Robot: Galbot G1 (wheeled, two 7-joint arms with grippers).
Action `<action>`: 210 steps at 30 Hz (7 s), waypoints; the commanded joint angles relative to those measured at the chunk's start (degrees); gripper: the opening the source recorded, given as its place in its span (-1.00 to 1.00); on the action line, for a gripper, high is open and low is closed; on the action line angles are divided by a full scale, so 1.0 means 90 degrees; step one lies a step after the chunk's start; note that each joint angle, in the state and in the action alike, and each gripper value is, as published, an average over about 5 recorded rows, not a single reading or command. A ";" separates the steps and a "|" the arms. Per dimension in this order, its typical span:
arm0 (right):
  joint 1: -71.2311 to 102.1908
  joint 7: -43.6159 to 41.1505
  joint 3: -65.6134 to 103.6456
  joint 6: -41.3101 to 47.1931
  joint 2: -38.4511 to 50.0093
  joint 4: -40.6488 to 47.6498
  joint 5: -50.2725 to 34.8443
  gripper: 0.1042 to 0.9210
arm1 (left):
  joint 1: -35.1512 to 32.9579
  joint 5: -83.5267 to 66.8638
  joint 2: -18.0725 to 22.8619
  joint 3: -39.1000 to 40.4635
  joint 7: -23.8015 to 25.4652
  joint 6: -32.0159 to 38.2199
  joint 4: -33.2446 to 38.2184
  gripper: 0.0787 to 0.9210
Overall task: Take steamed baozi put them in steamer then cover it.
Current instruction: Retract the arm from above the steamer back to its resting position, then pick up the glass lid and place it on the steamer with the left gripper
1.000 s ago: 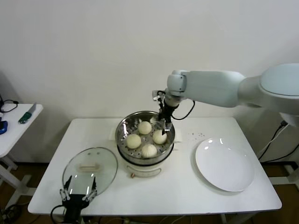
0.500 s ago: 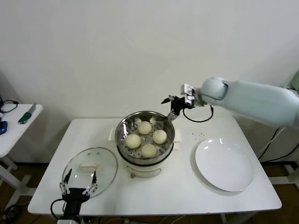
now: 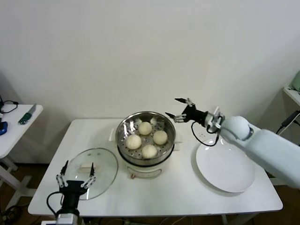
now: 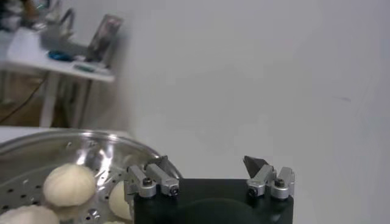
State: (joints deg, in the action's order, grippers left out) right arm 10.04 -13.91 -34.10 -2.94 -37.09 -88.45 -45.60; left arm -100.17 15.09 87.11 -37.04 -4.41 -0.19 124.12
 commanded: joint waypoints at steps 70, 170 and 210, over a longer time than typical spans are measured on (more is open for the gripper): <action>0.8021 0.0179 0.7491 -0.0003 -0.2682 -0.1224 0.3083 0.76 | 0.2761 0.6992 -0.1453 0.0729 -0.0444 -0.0810 -0.4113 0.77; 0.7532 0.0150 0.7670 -0.0167 -0.2935 -0.0498 0.3745 0.76 | 0.5774 0.7935 -0.0360 0.5377 0.2507 -0.4979 -0.2474 -0.83; 0.7482 0.0087 0.7642 -0.0212 -0.3107 -0.0446 0.3851 0.76 | 0.5888 0.7328 -0.0844 0.5123 0.2129 -0.4979 -0.3116 -0.83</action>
State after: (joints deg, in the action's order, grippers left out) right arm 77.56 -13.14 34.83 -4.94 -65.05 -92.40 -11.04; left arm -47.29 82.35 80.13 9.06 15.30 -42.15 96.80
